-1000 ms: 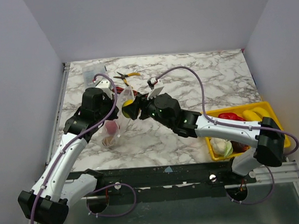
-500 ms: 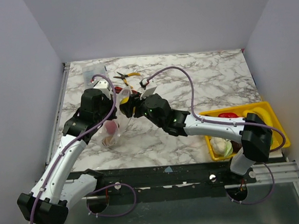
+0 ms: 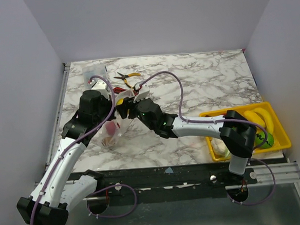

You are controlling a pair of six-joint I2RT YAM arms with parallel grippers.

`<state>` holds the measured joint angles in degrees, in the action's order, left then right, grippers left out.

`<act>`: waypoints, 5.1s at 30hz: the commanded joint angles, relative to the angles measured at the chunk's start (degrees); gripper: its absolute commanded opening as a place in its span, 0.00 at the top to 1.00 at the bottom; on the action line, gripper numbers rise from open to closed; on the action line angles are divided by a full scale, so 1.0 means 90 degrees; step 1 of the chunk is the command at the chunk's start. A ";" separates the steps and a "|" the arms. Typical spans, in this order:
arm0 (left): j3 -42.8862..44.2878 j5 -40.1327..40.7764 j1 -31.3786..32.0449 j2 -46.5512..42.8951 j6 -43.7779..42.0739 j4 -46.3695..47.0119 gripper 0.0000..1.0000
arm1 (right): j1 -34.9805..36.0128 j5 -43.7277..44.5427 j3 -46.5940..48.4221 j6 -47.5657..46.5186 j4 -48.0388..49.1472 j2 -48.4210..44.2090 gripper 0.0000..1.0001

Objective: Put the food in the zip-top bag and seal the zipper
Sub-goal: Place the fake fruit in the zipper food storage bag, then pick up the fake fruit from the bin, then place the fake fruit in the zipper food storage bag.

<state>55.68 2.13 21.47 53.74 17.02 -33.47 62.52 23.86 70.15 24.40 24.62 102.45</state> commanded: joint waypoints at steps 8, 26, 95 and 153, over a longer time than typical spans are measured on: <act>-0.0044 0.0084 -0.0003 -0.0063 0.0043 0.0162 1.00 | 0.0006 0.1445 0.0258 0.0531 0.0262 0.0628 0.49; -0.0020 0.0100 -0.0004 0.0030 0.0033 0.0139 1.00 | 0.0009 0.1189 0.0909 0.0811 -0.1396 0.0405 0.12; 0.0022 -0.0136 -0.0030 0.0198 0.0053 0.0044 1.00 | -0.7755 -0.0761 -0.4658 0.2849 -0.4280 -0.4448 0.21; -0.0044 0.0084 -0.0042 -0.0110 0.0043 0.0156 1.00 | -0.0537 -0.1847 0.0526 -0.0025 -0.1596 -0.0782 0.77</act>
<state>55.57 1.89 21.43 53.82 17.19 -32.88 57.06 4.03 72.23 27.90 7.29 92.55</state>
